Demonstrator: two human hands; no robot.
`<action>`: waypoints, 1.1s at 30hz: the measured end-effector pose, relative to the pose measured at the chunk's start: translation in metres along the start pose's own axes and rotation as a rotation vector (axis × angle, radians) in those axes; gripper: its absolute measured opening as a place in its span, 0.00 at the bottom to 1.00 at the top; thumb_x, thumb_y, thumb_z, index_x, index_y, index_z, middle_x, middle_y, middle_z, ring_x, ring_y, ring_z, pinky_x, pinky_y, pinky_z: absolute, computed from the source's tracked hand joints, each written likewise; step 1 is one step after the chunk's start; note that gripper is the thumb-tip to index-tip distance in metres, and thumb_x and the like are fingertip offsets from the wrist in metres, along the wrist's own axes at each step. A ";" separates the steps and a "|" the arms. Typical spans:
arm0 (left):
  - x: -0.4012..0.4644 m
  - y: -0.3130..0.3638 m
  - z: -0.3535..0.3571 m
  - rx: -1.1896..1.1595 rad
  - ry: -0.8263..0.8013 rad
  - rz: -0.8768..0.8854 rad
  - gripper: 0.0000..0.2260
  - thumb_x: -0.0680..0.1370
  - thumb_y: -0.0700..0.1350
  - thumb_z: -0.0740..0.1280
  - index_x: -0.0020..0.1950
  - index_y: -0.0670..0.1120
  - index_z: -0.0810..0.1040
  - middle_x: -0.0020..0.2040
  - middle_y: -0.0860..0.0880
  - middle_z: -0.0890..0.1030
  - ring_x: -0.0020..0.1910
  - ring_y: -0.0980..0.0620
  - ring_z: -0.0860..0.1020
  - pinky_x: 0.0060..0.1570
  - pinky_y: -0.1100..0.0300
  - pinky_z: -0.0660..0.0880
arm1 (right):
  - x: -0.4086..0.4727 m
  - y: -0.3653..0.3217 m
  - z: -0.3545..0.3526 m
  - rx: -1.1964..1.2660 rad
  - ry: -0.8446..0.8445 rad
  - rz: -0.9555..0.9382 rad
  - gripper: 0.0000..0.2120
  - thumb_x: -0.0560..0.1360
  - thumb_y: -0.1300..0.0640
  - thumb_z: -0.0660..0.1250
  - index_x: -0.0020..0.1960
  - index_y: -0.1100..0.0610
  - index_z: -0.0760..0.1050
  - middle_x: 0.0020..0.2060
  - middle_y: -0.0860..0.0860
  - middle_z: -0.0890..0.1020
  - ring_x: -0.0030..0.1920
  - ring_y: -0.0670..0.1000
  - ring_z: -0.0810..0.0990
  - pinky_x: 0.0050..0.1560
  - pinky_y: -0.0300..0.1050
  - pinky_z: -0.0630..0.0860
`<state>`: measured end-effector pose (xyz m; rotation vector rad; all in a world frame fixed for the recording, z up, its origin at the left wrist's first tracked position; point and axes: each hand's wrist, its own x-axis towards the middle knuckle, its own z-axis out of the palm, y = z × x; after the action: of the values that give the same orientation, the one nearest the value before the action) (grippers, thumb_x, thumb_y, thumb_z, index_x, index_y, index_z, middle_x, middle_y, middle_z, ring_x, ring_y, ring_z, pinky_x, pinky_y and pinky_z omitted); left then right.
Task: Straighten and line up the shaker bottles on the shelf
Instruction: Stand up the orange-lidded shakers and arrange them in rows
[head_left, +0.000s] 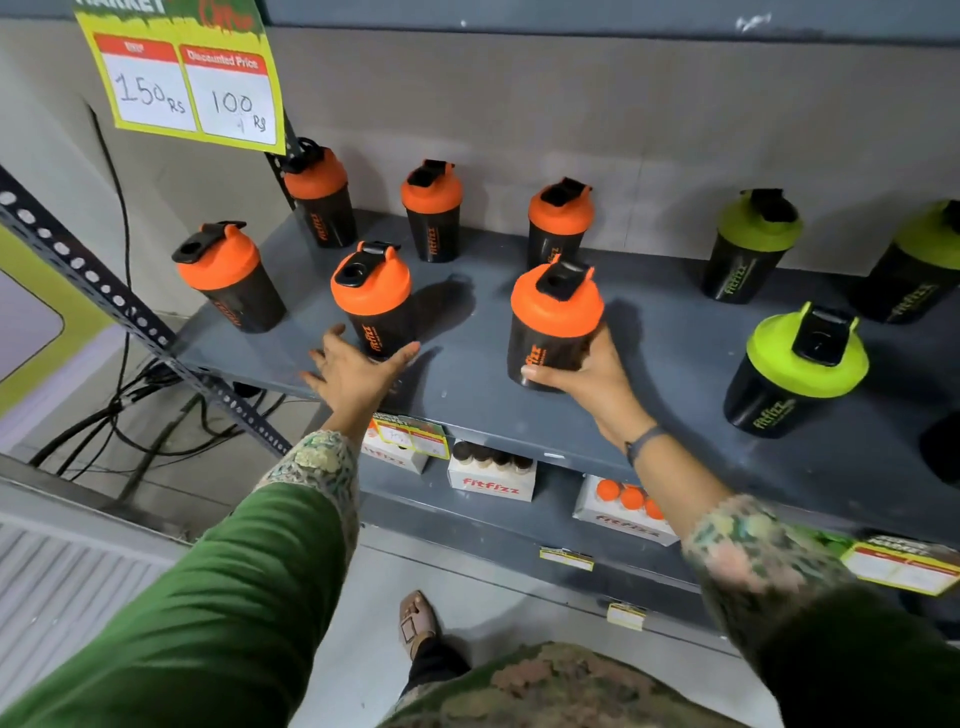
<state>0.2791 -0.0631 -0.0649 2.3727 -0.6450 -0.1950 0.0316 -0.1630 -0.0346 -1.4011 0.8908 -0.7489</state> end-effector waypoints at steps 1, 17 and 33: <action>0.001 0.003 0.002 0.000 -0.005 -0.031 0.47 0.61 0.67 0.72 0.69 0.43 0.59 0.70 0.40 0.65 0.73 0.41 0.55 0.70 0.37 0.43 | 0.007 0.008 0.002 -0.029 0.004 0.002 0.43 0.57 0.62 0.79 0.67 0.51 0.63 0.65 0.54 0.76 0.63 0.53 0.76 0.65 0.57 0.73; 0.004 0.012 0.011 0.114 -0.025 -0.107 0.38 0.67 0.63 0.70 0.67 0.41 0.61 0.74 0.39 0.59 0.75 0.39 0.48 0.69 0.35 0.41 | 0.024 0.031 0.017 -0.235 0.057 -0.037 0.40 0.60 0.61 0.79 0.66 0.57 0.61 0.64 0.56 0.75 0.63 0.55 0.74 0.63 0.49 0.72; -0.039 -0.001 0.008 0.076 0.026 -0.029 0.42 0.69 0.65 0.67 0.71 0.38 0.59 0.75 0.37 0.55 0.75 0.39 0.47 0.70 0.42 0.42 | -0.001 0.036 0.009 -0.173 -0.027 -0.059 0.53 0.62 0.65 0.77 0.76 0.53 0.47 0.72 0.59 0.67 0.71 0.55 0.67 0.70 0.50 0.66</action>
<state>0.2433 -0.0472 -0.0731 2.4543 -0.6155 -0.1549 0.0362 -0.1555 -0.0706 -1.5922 0.9131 -0.7086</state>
